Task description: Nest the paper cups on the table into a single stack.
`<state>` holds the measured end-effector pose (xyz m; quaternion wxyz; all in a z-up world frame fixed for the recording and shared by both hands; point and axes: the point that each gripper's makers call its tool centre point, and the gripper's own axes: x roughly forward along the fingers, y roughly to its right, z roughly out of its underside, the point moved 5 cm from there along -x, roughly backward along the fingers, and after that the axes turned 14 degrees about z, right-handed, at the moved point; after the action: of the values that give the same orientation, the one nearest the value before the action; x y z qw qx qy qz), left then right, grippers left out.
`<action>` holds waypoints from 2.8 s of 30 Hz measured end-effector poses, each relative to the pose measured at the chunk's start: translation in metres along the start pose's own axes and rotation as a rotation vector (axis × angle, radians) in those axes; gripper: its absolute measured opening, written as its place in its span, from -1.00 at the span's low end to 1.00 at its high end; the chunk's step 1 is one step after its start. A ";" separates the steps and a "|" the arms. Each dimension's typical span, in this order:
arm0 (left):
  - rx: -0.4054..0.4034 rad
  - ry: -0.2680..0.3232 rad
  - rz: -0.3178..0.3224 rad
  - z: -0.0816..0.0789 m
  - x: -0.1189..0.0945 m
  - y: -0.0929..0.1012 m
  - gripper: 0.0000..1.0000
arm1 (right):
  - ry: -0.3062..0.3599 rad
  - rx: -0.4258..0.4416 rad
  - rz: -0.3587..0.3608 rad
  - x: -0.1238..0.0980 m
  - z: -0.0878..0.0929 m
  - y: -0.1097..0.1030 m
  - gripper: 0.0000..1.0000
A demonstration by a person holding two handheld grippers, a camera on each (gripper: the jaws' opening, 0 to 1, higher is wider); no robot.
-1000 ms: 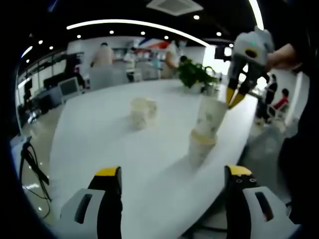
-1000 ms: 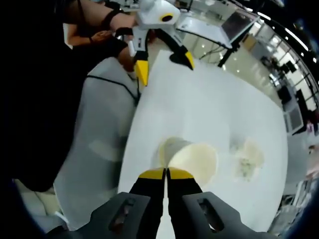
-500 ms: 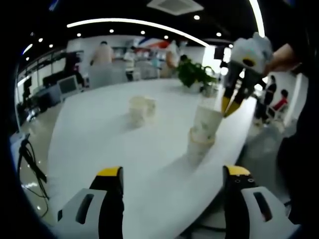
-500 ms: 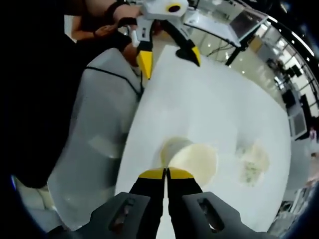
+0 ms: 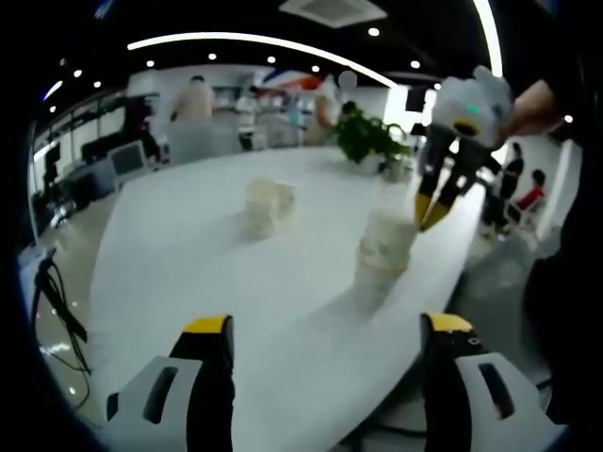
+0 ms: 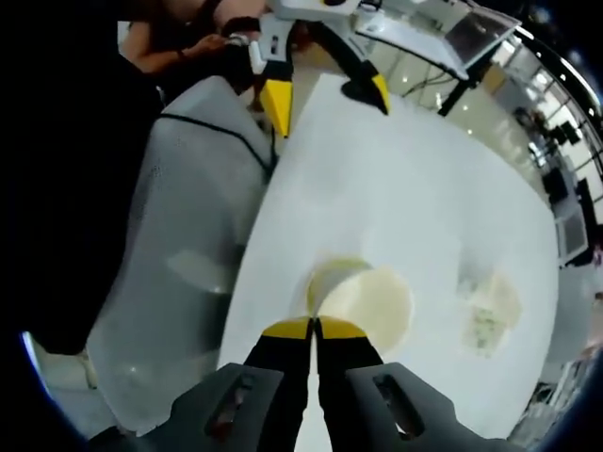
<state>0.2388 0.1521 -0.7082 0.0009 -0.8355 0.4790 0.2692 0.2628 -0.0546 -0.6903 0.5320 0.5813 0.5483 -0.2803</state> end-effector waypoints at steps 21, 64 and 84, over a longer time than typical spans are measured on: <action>-0.010 0.000 -0.010 0.007 -0.004 -0.002 0.60 | -0.013 -0.018 -0.055 0.018 -0.003 -0.010 -1.00; -0.012 -0.003 -0.035 0.007 -0.011 -0.003 0.61 | 0.107 0.006 -0.034 0.010 -0.004 -0.012 -0.81; 0.017 -0.012 -0.001 0.001 -0.007 0.000 0.61 | 0.201 0.297 0.153 -0.028 0.008 0.000 -0.88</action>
<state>0.2354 0.1578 -0.7055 0.0109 -0.8340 0.4809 0.2704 0.2585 -0.0716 -0.6669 0.4025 0.7185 0.5055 -0.2575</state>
